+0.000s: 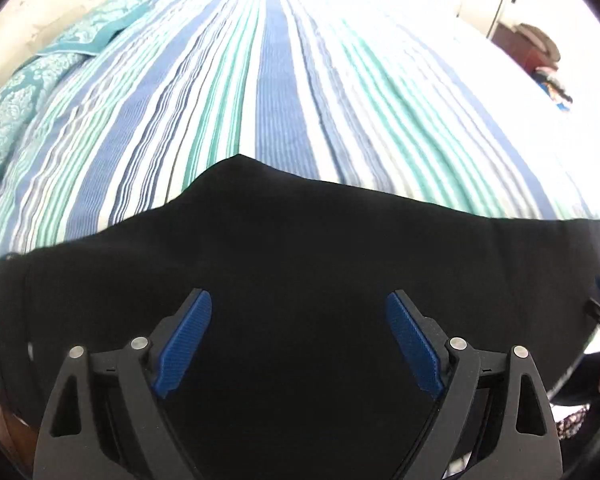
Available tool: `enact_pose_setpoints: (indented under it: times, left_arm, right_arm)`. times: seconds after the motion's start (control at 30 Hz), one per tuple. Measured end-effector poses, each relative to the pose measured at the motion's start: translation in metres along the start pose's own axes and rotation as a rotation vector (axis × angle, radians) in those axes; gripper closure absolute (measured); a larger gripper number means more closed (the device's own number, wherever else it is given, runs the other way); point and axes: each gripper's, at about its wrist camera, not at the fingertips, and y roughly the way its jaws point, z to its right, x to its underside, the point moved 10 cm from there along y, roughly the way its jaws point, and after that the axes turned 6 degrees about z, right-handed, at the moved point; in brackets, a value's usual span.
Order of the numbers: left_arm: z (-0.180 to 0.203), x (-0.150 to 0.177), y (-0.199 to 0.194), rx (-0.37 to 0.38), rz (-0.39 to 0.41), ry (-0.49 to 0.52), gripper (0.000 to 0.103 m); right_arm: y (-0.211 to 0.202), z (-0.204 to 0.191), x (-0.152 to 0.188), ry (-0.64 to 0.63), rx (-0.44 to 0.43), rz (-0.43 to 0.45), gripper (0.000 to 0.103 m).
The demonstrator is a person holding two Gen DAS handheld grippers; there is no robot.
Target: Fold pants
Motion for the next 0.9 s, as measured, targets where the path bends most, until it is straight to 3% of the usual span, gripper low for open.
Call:
enact_pose_setpoints:
  times: [0.07,0.17,0.27,0.4,0.5,0.63,0.7,0.77,0.9]
  left_arm:
    - [-0.018,-0.018,0.037,-0.04,-0.056,-0.03,0.012]
    - [-0.034,-0.055,0.057,-0.017,-0.032,-0.138,0.006]
    - [-0.044,-0.082,0.062,-0.017,-0.003,-0.197,0.008]
    - [-0.06,-0.088,0.046,0.007,0.039,-0.259,0.012]
    - [-0.066,-0.068,0.021,-0.001,0.068,-0.245,0.012]
    - [-0.067,-0.017,-0.004,-0.021,0.067,-0.192,0.008]
    - [-0.065,0.017,-0.005,-0.071,0.021,-0.148,0.008]
    - [-0.074,0.047,-0.003,-0.172,-0.031,-0.09,0.007]
    - [-0.08,0.067,-0.022,-0.217,-0.008,-0.071,0.006]
  right_arm:
    - [0.0,-0.002,0.001,-0.018,0.007,0.0,0.002]
    - [0.0,-0.003,0.003,-0.027,0.014,0.006,0.0]
    - [0.001,-0.003,0.004,-0.021,0.011,0.004,0.0]
    - [0.001,-0.003,0.004,-0.021,0.004,0.003,0.0]
    - [0.001,-0.004,0.004,-0.027,0.0,0.007,0.0]
    - [0.0,-0.004,0.004,-0.031,0.0,0.013,0.0]
    - [0.0,-0.004,0.004,-0.031,0.003,0.014,0.0]
    - [0.0,-0.004,0.004,-0.03,0.009,0.014,0.0]
    - [0.001,-0.004,0.003,-0.015,0.022,0.015,0.0]
